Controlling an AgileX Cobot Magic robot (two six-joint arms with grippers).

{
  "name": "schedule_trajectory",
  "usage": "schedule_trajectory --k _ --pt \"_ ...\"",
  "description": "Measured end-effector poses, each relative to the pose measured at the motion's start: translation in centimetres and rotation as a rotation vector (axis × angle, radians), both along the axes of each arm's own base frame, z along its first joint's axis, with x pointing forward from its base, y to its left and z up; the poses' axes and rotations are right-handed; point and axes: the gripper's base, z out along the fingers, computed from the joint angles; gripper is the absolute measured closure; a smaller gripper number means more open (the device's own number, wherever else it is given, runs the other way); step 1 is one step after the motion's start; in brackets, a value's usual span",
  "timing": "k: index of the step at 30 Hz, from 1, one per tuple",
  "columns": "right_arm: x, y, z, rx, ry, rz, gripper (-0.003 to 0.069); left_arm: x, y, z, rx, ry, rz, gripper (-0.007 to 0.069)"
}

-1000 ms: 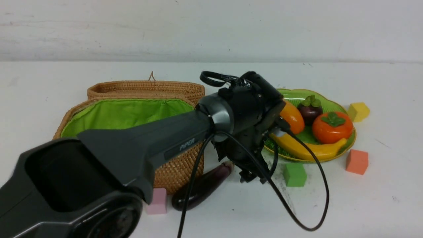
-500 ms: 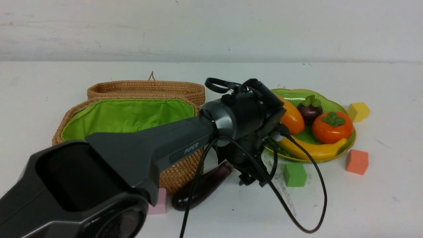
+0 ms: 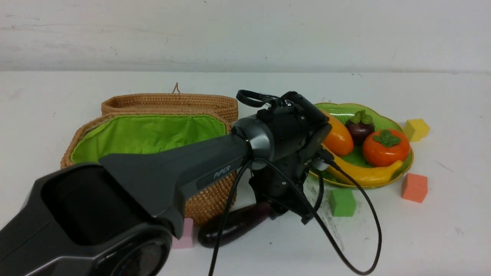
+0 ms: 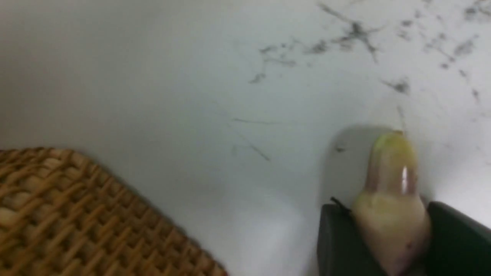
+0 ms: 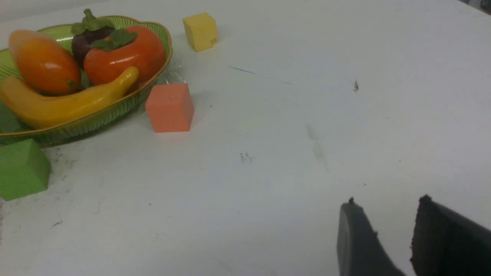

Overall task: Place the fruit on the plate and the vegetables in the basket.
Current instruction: Use the left arm to grab an eggplant and put it into the left basket

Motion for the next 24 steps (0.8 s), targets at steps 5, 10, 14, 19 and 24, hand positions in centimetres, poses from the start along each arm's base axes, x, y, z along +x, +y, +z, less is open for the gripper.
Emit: schedule_trajectory --k 5,10,14,19,24 --pt "0.0 0.0 0.0 0.000 0.000 0.000 0.0421 -0.4 -0.4 0.0 -0.040 0.038 -0.003 0.0365" --pt "0.0 0.0 0.0 0.000 0.000 0.000 0.0421 -2.0 -1.8 0.4 -0.088 0.107 -0.103 0.0365" --pt "0.0 0.0 0.0 0.000 0.000 0.000 0.0421 -3.7 -2.8 2.6 -0.146 0.128 -0.199 0.0365" --pt "0.0 0.0 0.0 0.000 0.000 0.000 0.0421 -5.0 -1.9 9.6 -0.266 0.050 -0.294 0.0365" --pt "0.0 0.0 0.0 0.000 0.000 0.000 0.0421 -5.9 2.0 17.7 -0.335 -0.109 -0.363 0.0365"
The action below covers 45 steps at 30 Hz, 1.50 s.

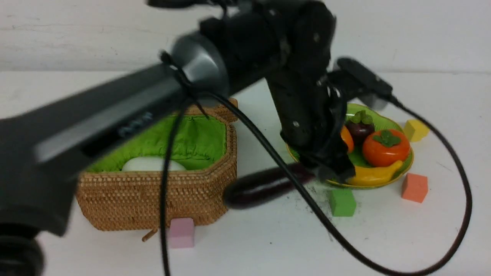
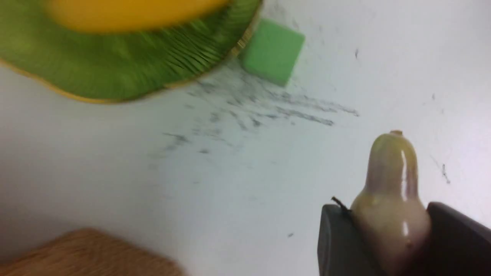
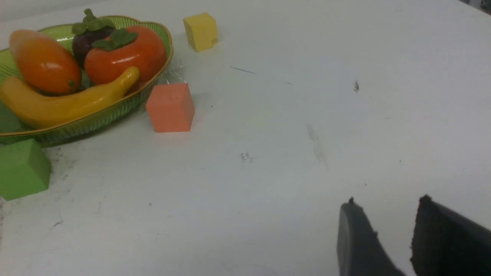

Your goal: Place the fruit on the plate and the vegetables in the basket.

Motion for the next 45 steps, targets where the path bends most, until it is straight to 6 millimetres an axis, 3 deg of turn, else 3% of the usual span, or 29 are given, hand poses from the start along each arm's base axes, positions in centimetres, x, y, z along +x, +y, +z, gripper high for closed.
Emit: schedule_trajectory --k 2,3,6,9,12,16,24,32,35,40,43,45 --pt "0.0 0.0 0.0 0.000 0.000 0.000 0.0421 0.3 2.4 2.4 0.008 -0.083 0.015 0.0365" --pt "0.0 0.0 0.0 0.000 0.000 0.000 0.0421 0.3 2.7 2.8 0.009 -0.095 0.017 0.0365" --pt "0.0 0.0 0.0 0.000 0.000 0.000 0.0421 2.8 6.9 4.1 0.084 -0.191 0.122 0.0365" --pt "0.0 0.0 0.0 0.000 0.000 0.000 0.0421 5.6 9.7 2.8 0.160 -0.195 0.187 0.0365" --pt "0.0 0.0 0.0 -0.001 0.000 0.000 0.0421 8.7 11.9 -0.7 0.268 -0.151 0.189 0.0365" --pt "0.0 0.0 0.0 -0.001 0.000 0.000 0.0421 9.7 11.9 -2.9 0.315 -0.114 0.157 0.0365" --pt "0.0 0.0 0.0 -0.001 0.000 0.000 0.0421 9.8 11.9 -3.1 0.300 -0.104 0.181 0.0346" --pt "0.0 0.0 0.0 -0.001 0.000 0.000 0.0421 9.8 11.8 -3.1 0.263 -0.082 0.272 -0.0002" --pt "0.0 0.0 0.0 -0.001 0.000 0.000 0.0421 9.7 11.8 -3.0 0.254 -0.079 0.282 -0.0038" --pt "0.0 0.0 0.0 -0.001 0.000 0.000 0.0421 8.6 12.2 -0.5 0.165 -0.087 0.374 0.0017" --pt "0.0 0.0 0.0 -0.001 0.000 0.000 0.0421 6.9 13.0 2.8 0.070 -0.117 0.481 0.0129" --pt "0.0 0.0 0.0 -0.001 0.000 0.000 0.0421 4.9 14.0 6.1 -0.028 -0.152 0.567 0.0245"
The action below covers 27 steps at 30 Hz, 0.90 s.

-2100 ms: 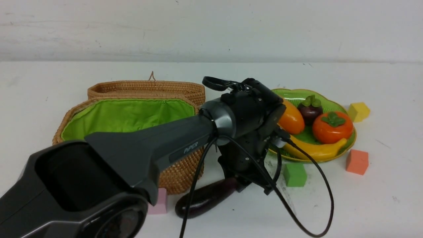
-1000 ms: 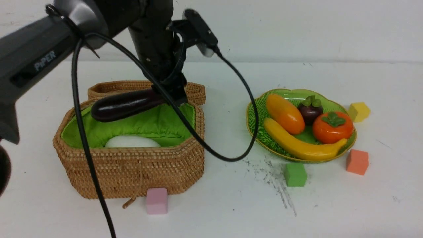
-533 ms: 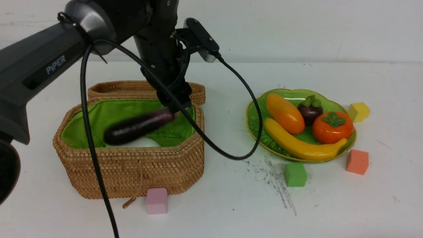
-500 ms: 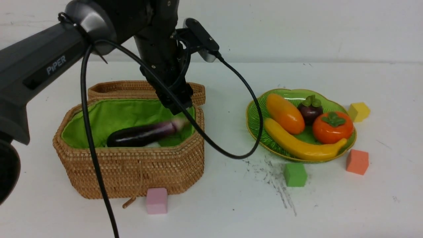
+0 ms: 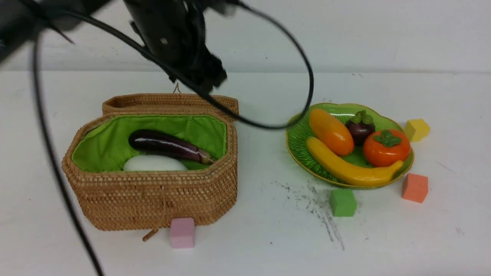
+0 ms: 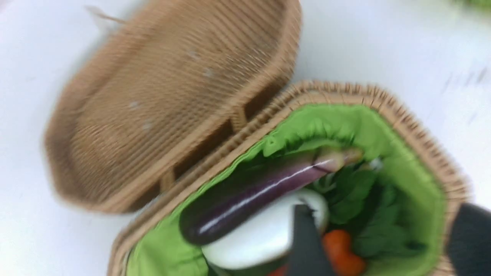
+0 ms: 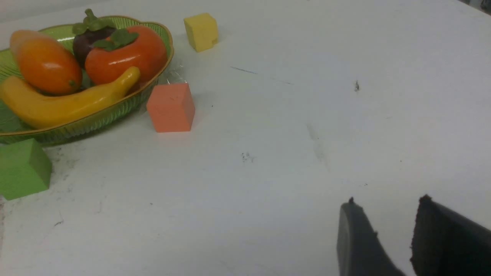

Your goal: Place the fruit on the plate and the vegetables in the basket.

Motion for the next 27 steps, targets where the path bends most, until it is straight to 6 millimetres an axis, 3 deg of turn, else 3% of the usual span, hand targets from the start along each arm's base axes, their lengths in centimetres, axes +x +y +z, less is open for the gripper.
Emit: schedule_trajectory --k 2,3,4,5,7,10,14,18,23,27 --pt "0.0 0.0 0.0 0.000 0.000 0.000 0.0421 -1.0 0.5 1.4 -0.033 -0.027 0.023 0.0320" --pt "0.0 0.0 0.0 0.000 0.000 0.000 0.0421 -3.0 1.5 3.6 -0.081 -0.071 0.050 0.0426" --pt "0.0 0.0 0.0 0.000 0.000 0.000 0.0421 -3.2 1.6 3.9 -0.087 -0.078 0.052 0.0426" --pt "0.0 0.0 0.0 0.000 0.000 0.000 0.0421 -5.0 2.5 5.4 -0.117 -0.109 0.066 0.0533" --pt "0.0 0.0 0.0 0.000 0.000 0.000 0.0421 -7.8 4.0 7.0 -0.145 -0.141 0.075 0.0634" --pt "0.0 0.0 0.0 0.000 0.000 0.000 0.0421 -10.8 5.5 7.1 -0.143 -0.141 0.081 0.0638" --pt "0.0 0.0 0.0 0.000 0.000 0.000 0.0421 -14.8 7.7 5.1 -0.118 -0.099 0.108 0.0638" --pt "0.0 0.0 0.0 0.000 0.000 0.000 0.0421 -18.3 8.8 0.7 -0.148 0.036 0.129 0.0638" --pt "0.0 0.0 0.0 0.000 0.000 0.000 0.0421 -21.8 9.5 -2.9 -0.277 0.121 0.159 0.0638" --pt "0.0 0.0 0.0 0.000 0.000 0.000 0.0421 -23.5 9.7 -3.8 -0.350 0.155 0.157 0.0638"
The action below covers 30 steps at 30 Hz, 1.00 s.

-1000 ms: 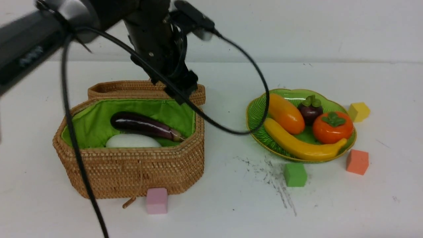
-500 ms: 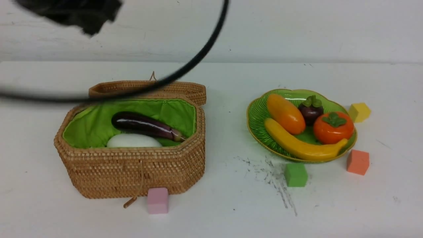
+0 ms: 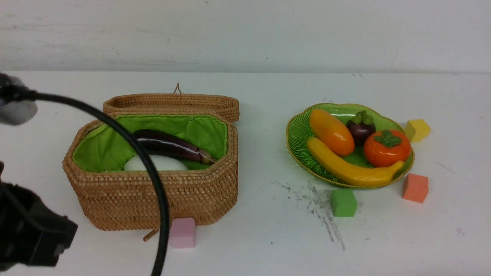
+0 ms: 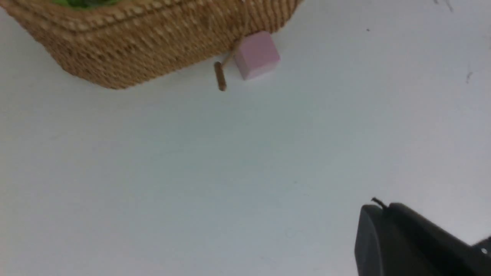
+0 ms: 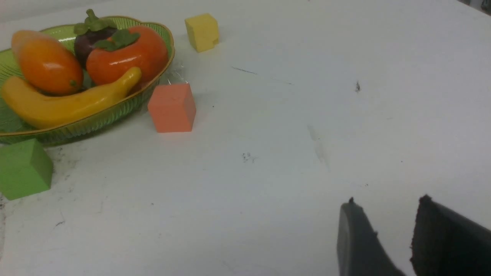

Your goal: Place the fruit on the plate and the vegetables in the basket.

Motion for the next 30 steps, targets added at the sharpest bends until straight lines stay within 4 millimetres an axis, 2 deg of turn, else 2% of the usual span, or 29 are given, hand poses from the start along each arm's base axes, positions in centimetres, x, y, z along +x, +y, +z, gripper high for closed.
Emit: schedule_trajectory --k 5,15,20,23,25,28,30 --pt "0.0 0.0 0.0 0.000 0.000 0.000 0.0421 -0.7 0.1 0.1 -0.023 0.013 -0.008 0.0638" --pt "0.0 0.0 0.0 0.000 0.000 0.000 0.0421 -0.3 0.6 0.0 0.049 -0.019 0.004 0.0638" --pt "0.0 0.0 0.0 0.001 0.000 0.000 0.0421 0.0 1.0 0.4 -0.001 -0.069 0.112 0.0638" --pt "0.0 0.0 0.0 0.001 0.000 0.000 0.0421 -0.8 1.6 1.2 -0.068 -0.152 0.169 0.0638" --pt "0.0 0.0 0.0 0.001 0.000 0.000 0.0421 -2.2 2.5 1.9 -0.123 -0.240 0.185 0.0637" --pt "0.0 0.0 0.0 0.001 0.000 0.000 0.0421 -4.8 4.1 1.8 -0.190 -0.384 0.210 0.0637" --pt "0.0 0.0 0.0 0.001 0.000 0.000 0.0421 -5.9 4.9 1.1 -0.201 -0.444 0.245 0.0637"
